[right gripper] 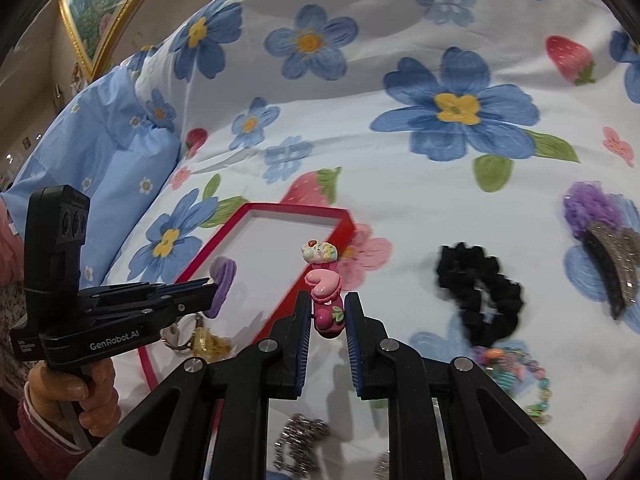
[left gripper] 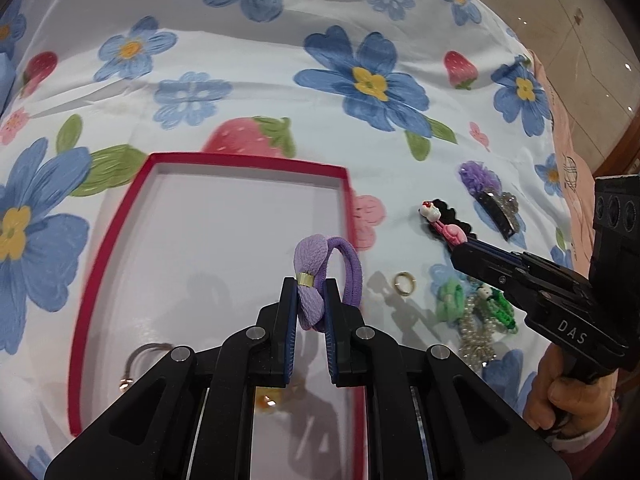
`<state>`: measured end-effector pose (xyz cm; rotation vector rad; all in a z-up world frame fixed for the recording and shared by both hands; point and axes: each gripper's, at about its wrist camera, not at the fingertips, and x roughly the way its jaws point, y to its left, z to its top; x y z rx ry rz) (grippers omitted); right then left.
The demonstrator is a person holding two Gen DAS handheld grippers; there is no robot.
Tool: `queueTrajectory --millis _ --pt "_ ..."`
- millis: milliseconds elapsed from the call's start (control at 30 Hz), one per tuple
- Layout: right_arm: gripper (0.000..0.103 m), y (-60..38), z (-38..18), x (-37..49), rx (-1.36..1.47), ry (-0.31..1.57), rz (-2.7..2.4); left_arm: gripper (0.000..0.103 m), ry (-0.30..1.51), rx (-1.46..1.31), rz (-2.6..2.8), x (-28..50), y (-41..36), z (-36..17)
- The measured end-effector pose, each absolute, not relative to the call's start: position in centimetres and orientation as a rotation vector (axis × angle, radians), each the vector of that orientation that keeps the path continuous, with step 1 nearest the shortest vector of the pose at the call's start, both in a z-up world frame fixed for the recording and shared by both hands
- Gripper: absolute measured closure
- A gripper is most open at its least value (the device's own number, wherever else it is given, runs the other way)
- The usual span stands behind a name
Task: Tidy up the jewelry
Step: 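Carry the bow with the left tool while the right tool carries the pink clip into the tray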
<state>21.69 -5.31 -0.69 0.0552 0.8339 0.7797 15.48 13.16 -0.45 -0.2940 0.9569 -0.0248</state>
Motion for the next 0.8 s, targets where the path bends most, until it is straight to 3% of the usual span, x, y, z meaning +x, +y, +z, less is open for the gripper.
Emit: queueTrajectory --millis 800 --pt "0.086 6.9 -4.2 24.6 -0.118 0.908 0.878 0.092 1.051 -0.314 0.144 18.6 22.2 -5.2"
